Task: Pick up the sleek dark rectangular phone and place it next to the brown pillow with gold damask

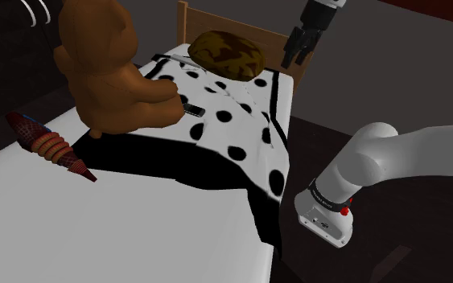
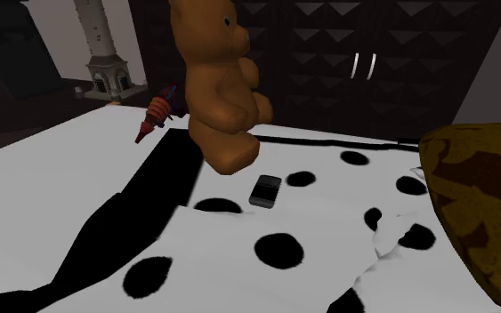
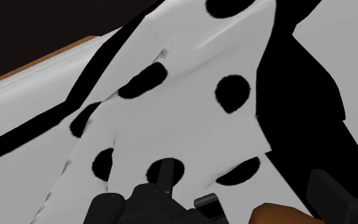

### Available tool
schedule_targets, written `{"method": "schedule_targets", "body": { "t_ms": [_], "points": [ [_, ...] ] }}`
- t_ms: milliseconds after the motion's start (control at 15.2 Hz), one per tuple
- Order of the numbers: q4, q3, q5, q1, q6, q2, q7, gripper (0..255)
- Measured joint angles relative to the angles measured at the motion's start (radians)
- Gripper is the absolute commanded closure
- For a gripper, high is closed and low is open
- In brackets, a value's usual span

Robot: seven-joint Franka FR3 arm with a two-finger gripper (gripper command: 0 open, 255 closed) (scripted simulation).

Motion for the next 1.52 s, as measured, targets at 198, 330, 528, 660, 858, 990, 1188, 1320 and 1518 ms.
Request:
{"method": "schedule_targets", "body": {
  "t_ms": [198, 330, 528, 660, 858, 990, 1188, 1320, 1518],
  "points": [
    [-0.013, 0.0, -0.003, 0.007, 0.043, 0.033, -0.017, 0],
    [-0.018, 0.002, -0.007, 0.018, 0.108, 0.094, -0.041, 0],
    [-0.02, -0.004, -0.018, 0.031, 0.19, 0.175, -0.088, 0],
    [-0.03, -0.002, -0.022, 0.042, 0.259, 0.236, -0.114, 0],
    [-0.017, 0.002, -0.028, 0.058, 0.344, 0.335, -0.15, 0],
    [-0.005, -0.003, -0.035, 0.063, 0.407, 0.411, -0.183, 0],
    [0.029, 0.001, -0.042, 0.076, 0.473, 0.511, -0.22, 0],
    [0.053, 0.005, -0.047, 0.084, 0.526, 0.588, -0.242, 0],
    [0.107, 0.012, -0.055, 0.095, 0.588, 0.705, -0.274, 0]
  ]
}}
